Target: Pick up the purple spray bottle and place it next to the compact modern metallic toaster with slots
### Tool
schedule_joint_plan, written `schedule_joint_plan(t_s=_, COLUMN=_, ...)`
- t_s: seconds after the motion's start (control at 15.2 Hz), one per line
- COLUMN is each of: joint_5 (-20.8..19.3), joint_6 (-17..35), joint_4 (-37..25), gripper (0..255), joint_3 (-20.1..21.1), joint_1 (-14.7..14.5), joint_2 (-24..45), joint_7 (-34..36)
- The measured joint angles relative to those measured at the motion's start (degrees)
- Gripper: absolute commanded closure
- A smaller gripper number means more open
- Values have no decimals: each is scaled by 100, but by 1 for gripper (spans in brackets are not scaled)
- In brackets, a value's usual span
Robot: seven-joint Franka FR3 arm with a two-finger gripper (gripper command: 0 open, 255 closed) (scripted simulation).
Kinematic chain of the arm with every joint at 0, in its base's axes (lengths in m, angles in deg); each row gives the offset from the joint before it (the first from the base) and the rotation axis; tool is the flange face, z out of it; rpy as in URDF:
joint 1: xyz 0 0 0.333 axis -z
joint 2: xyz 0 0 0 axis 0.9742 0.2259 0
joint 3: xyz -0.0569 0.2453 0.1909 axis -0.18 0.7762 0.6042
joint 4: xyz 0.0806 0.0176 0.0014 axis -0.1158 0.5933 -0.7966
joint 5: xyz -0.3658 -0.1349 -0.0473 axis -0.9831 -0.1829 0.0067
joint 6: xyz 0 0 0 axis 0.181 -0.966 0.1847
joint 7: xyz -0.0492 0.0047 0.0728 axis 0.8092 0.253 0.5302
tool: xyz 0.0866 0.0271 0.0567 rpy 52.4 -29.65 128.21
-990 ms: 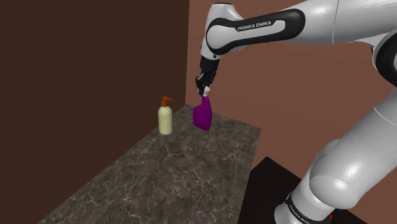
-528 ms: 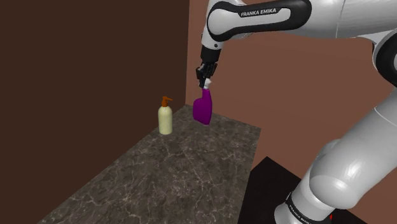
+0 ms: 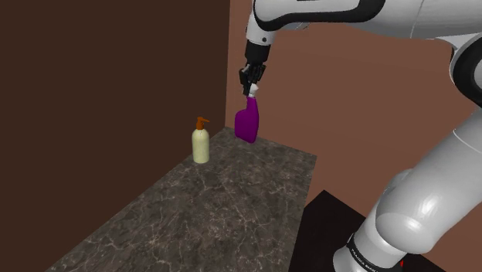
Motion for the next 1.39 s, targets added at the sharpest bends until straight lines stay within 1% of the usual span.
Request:
schedule_joint_plan(t_s=0.86, joint_5=-12, joint_6=-1060, joint_4=-1349, gripper=255, joint_3=1, joint_1=3, joint_2=291, joint_7=-4)
schedule_joint_plan(t_s=1.39, joint_5=-28, joint_6=-1744, joint_4=-2364, gripper=255, joint_3=11, joint_1=-2, joint_2=622, joint_7=5)
